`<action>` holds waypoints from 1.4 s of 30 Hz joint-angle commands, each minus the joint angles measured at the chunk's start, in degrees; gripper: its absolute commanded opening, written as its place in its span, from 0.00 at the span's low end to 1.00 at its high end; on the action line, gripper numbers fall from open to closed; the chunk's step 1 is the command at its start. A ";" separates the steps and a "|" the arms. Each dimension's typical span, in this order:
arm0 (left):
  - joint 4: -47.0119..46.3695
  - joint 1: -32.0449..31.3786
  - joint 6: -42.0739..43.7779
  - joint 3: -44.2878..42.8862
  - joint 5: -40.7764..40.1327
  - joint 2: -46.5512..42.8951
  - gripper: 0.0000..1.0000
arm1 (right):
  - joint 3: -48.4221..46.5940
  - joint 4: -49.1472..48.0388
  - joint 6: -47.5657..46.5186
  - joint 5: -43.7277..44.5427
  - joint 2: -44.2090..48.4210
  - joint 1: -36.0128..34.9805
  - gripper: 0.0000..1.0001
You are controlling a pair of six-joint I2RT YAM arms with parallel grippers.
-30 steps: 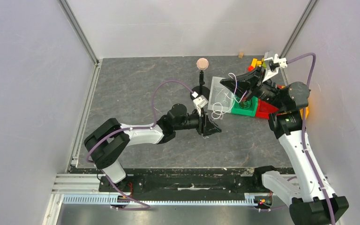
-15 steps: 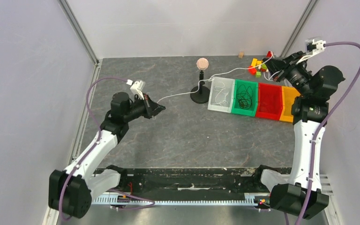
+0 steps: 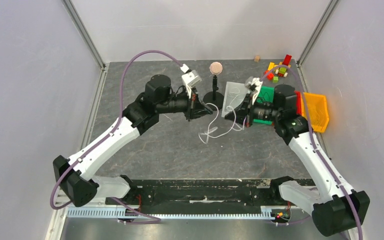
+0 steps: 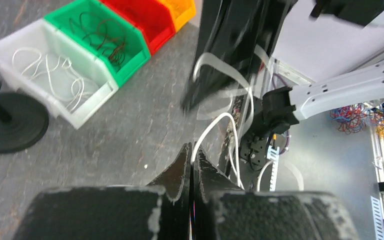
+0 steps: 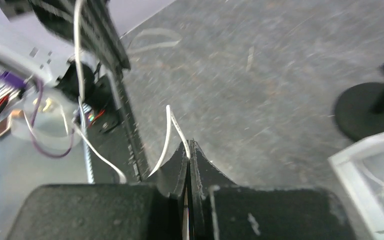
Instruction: Untangle the cables
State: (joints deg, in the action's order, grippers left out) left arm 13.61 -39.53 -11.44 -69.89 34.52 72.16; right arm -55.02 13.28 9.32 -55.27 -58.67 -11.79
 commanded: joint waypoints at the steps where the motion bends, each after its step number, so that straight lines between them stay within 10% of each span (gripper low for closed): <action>1: 4.19 -3.08 3.79 -6.48 -2.90 4.60 0.02 | 1.30 0.76 -4.08 0.68 0.45 -7.75 0.05; 10: 6.14 -5.38 4.23 -7.10 -6.64 7.70 0.02 | 1.23 -5.89 -1.41 5.32 2.76 -9.83 0.12; 15: 5.16 -5.71 2.86 -7.26 -4.52 9.12 0.02 | 1.45 -6.33 -2.57 6.26 2.71 -10.08 0.33; 42: 2.24 -5.39 8.92 -1.39 -6.70 5.93 0.02 | -1.08 -1.09 -0.26 -2.50 -0.43 -10.05 0.35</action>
State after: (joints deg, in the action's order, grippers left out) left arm 18.31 -45.28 -6.55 -71.92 28.58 80.90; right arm -52.90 11.16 10.68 -56.25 -59.05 -21.65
